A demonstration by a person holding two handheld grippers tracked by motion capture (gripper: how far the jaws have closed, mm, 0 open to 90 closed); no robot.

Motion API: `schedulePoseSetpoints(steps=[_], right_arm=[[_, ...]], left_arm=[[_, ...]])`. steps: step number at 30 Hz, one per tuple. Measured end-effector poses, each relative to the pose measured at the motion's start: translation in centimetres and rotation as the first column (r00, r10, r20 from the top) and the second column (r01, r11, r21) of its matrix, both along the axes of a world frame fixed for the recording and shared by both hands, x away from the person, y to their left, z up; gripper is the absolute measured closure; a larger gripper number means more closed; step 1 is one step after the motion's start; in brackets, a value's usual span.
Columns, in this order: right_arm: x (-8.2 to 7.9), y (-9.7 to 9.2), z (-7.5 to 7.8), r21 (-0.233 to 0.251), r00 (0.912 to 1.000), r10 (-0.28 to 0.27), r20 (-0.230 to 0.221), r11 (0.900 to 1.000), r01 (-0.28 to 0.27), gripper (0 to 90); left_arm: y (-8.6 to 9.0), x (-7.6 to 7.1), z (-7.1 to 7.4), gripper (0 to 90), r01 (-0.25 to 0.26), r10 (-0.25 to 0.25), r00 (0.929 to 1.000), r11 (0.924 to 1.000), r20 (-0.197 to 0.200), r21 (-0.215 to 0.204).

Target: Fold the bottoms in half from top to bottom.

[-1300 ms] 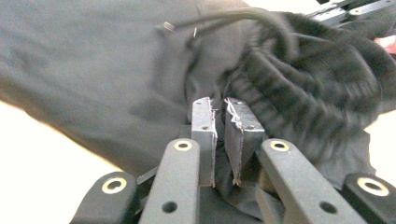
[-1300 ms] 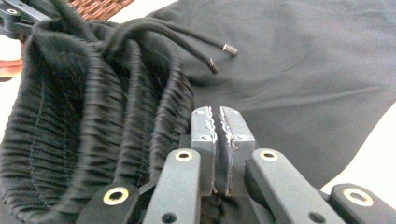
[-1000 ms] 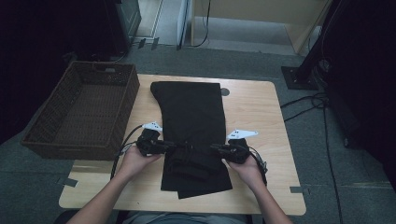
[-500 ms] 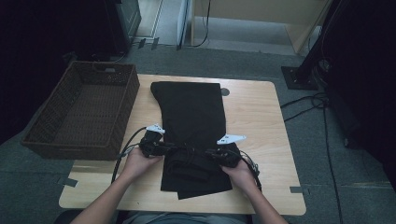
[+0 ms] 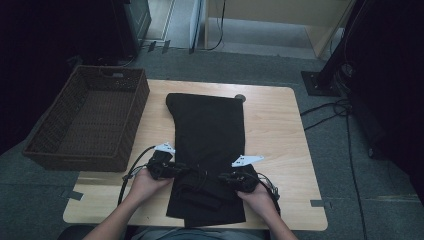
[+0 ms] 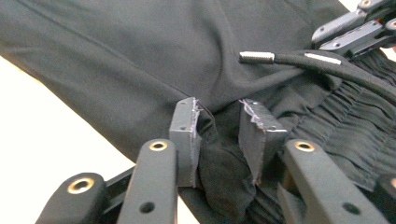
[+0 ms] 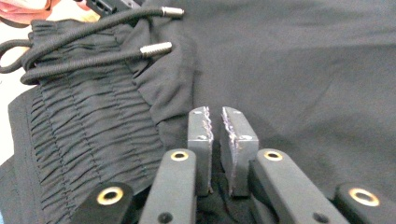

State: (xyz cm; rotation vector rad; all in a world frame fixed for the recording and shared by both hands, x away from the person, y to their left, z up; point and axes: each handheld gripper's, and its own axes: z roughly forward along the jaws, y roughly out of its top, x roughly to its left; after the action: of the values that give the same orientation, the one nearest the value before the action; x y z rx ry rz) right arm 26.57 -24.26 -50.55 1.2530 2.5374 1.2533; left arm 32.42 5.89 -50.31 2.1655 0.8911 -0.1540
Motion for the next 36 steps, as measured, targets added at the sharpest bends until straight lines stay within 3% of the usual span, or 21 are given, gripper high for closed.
schedulePoseSetpoints(steps=[1, 6, 8, 13, 14, 16, 17, 19, 20, 22, 28, 34, 36], right_arm=[[0.3, -0.2, 0.2, 0.014, 0.9998, -0.013, 0.017, 0.9998, 0.013, 79.3], [1.7, -0.6, 0.5, 0.037, 0.9957, -0.063, 0.067, 0.9975, 0.061, 76.1], [2.8, -0.9, 0.7, 0.039, 0.9924, -0.086, 0.088, 0.9958, 0.083, 75.2], [5.4, -1.1, 0.9, 0.011, 0.9834, -0.120, 0.135, 0.9927, 0.120, 72.6], [6.0, -1.0, 1.0, 0.004, 0.9809, -0.126, 0.149, 0.9920, 0.126, 72.3], [7.4, -1.0, 0.9, -0.005, 0.9738, -0.136, 0.182, 0.9902, 0.140, 70.7], [7.4, -1.0, 0.9, -0.005, 0.9738, -0.136, 0.182, 0.9902, 0.140, 70.7], [9.7, -0.9, 0.7, -0.018, 0.9774, -0.158, 0.140, 0.9866, 0.162, 69.4], [9.7, -0.9, 0.7, -0.018, 0.9774, -0.158, 0.140, 0.9866, 0.162, 69.4], [11.3, -0.5, 0.3, -0.053, 0.9735, -0.176, 0.145, 0.9812, 0.186, 69.9], [12.8, 0.0, -0.8, -0.095, 0.9738, -0.189, 0.127, 0.9749, 0.201, 70.3], [12.7, 0.0, -1.0, -0.085, 0.9711, -0.193, 0.140, 0.9748, 0.206, 70.5], [12.2, 0.1, -1.1, -0.099, 0.9673, -0.190, 0.168, 0.9731, 0.208, 70.5]], left_arm=[[0.2, 0.4, 0.1, 64.1, -0.016, 0.015, 0.9999, 0.9996, -0.007, -0.022], [-0.1, 1.4, 0.4, 63.1, -0.021, 0.022, 0.9997, 0.9996, 0.013, -0.020], [-0.6, 2.6, 1.0, 63.0, -0.021, 0.022, 0.9988, 0.9998, 0.043, -0.006], [-0.9, 4.6, 1.9, 63.8, -0.027, 0.027, 0.9969, 0.9996, 0.073, -0.001], [-1.2, 5.9, 1.9, 64.1, -0.033, 0.031, 0.9949, 0.9991, 0.096, 0.024], [-1.4, 7.2, 1.7, 65.2, -0.045, 0.041, 0.9944, 0.9982, 0.097, 0.040], [-1.4, 7.2, 1.7, 65.6, -0.045, 0.041, 0.9944, 0.9982, 0.097, 0.040], [-1.6, 8.9, 1.3, 66.2, -0.071, 0.067, 0.9926, 0.9968, 0.101, 0.037], [-1.6, 8.9, 1.3, 66.2, -0.071, 0.067, 0.9926, 0.9968, 0.101, 0.037], [-1.8, 9.9, 0.9, 66.5, -0.087, 0.082, 0.9909, 0.9952, 0.106, 0.044], [-1.9, 10.7, -0.2, 66.7, -0.086, 0.082, 0.9936, 0.9947, 0.078, 0.057], [-1.9, 10.6, -0.3, 66.3, -0.088, 0.084, 0.9933, 0.9946, 0.080, 0.055], [-2.0, 10.2, -0.3, 66.3, -0.090, 0.086, 0.9936, 0.9948, 0.074, 0.049]])
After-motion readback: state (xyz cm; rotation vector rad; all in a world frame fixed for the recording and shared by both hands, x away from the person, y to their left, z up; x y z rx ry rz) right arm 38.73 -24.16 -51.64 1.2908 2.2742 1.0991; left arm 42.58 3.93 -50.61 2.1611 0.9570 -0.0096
